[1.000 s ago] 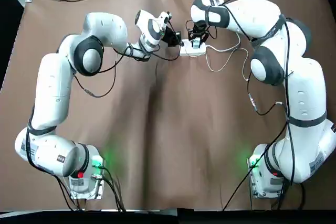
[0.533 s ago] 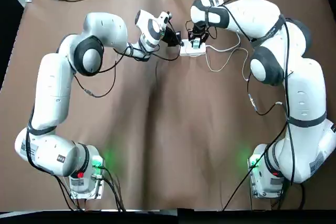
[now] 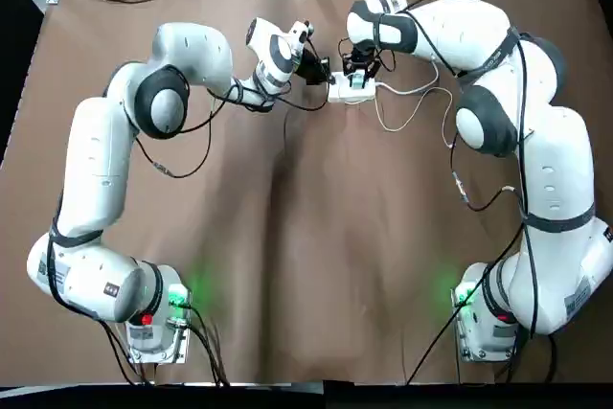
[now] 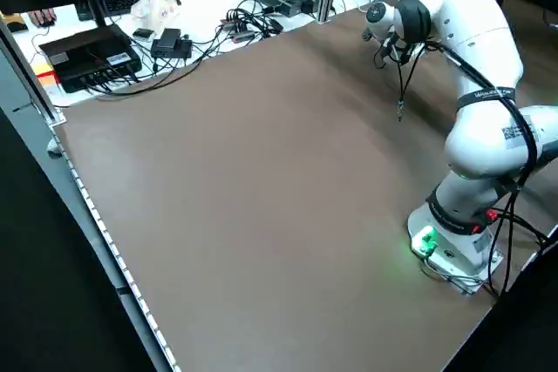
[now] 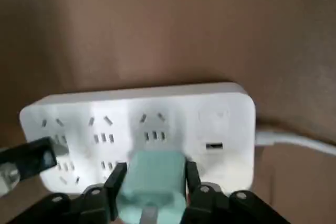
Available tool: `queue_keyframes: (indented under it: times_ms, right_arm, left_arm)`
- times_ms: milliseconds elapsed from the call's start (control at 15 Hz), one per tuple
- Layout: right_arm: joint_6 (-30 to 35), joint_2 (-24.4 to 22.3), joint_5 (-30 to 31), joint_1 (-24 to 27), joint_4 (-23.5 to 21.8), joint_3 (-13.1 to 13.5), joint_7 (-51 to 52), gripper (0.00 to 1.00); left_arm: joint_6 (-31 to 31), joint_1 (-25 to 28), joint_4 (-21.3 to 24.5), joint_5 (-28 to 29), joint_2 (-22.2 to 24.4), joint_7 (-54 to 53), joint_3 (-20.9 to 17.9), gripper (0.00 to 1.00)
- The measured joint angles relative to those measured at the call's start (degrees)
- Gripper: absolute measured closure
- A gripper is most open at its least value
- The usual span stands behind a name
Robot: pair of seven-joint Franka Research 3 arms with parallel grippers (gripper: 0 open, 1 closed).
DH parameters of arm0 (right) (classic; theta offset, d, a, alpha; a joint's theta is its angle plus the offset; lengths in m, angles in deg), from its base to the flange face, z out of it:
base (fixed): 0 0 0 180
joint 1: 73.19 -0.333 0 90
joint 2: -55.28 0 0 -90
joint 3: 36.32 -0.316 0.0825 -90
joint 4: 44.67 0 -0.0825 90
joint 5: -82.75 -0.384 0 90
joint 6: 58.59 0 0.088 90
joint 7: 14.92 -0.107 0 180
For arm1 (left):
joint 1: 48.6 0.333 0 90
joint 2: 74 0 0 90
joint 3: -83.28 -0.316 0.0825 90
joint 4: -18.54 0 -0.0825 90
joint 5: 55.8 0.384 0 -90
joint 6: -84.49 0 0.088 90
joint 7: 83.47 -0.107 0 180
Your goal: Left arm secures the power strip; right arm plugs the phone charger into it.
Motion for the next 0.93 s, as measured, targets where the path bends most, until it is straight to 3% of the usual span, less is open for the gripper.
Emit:
queue_keyframes:
  times_ms: [133,467,667,933]
  right_arm:
    - [-1.0,0.9,0.1,0.0,0.1,0.0,-0.3,0.46]
    - [-3.9,2.4,-0.2,-0.2,0.9,-0.4,-0.5,0.03]
    - [-0.6,2.2,-0.3,1.0,4.6,0.0,-0.7,0.00]
    - [13.4,0.5,-0.3,7.0,13.6,0.3,-0.7,0.00]
  left_arm:
    - [0.0,0.0,0.0,0.0,0.0,0.0,0.0,0.99]
    - [0.0,0.0,0.0,0.0,0.0,0.0,0.0,0.99]
    - [0.0,0.0,0.0,0.0,0.0,0.0,0.0,0.99]
    - [0.0,0.0,0.0,0.0,0.0,0.0,0.0,0.99]
